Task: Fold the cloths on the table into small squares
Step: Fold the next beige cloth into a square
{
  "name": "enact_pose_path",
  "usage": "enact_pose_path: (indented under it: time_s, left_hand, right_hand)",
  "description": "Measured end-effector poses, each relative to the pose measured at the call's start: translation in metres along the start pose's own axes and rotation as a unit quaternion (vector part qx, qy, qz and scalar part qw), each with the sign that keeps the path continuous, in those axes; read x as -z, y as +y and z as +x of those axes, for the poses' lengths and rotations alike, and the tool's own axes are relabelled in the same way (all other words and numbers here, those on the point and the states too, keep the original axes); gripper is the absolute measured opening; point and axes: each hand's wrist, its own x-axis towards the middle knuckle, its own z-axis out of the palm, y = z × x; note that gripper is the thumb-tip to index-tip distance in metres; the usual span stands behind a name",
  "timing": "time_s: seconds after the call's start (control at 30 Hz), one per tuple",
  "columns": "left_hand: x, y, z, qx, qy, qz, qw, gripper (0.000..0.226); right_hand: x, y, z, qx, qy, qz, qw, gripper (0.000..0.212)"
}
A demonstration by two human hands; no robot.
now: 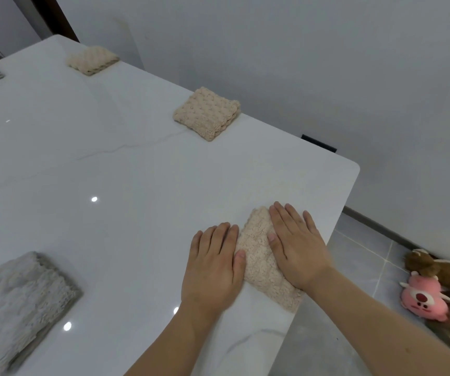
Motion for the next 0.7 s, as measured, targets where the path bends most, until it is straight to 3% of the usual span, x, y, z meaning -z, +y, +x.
enact_pose_path:
  time_s: [0.13, 0.2, 0.27, 0.37, 0.47, 0.57, 0.7]
  left_hand:
    - [0.0, -0.001, 0.0, 0.003, -0.002, -0.008, 1.0, 0.051]
    - [0.0, -0.001, -0.001, 0.011, 0.006, -0.023, 1.0, 0.053]
    - [0.0, 0.003, -0.001, 0.063, 0.047, -0.082, 0.994, 0.056]
    - [0.002, 0.028, -0.007, 0.223, 0.153, -0.224, 0.936, 0.063]
    - [-0.001, 0.072, -0.016, 0.321, 0.216, -0.328, 0.862, 0.063]
    - [-0.009, 0.109, -0.017, 0.357, 0.248, -0.38, 0.816, 0.057]
    - [-0.018, 0.137, -0.005, 0.367, 0.271, -0.397, 0.796, 0.056]
  right_hand:
    - [0.004, 0.004, 0.003, 0.015, -0.024, 0.028, 0.999, 0.07]
    - [0.013, 0.013, 0.005, 0.024, -0.03, 0.151, 0.988, 0.062]
    - [0.027, 0.025, 0.008, 0.018, -0.06, 0.311, 0.948, 0.05]
    - [0.042, 0.041, 0.016, 0.015, -0.098, 0.446, 0.889, 0.046]
    - [0.044, 0.048, 0.028, 0.067, -0.129, 0.453, 0.879, 0.049]
    - [0.041, 0.05, 0.039, 0.105, -0.155, 0.453, 0.872, 0.054]
    - [0.035, 0.049, 0.04, 0.143, -0.163, 0.435, 0.874, 0.056]
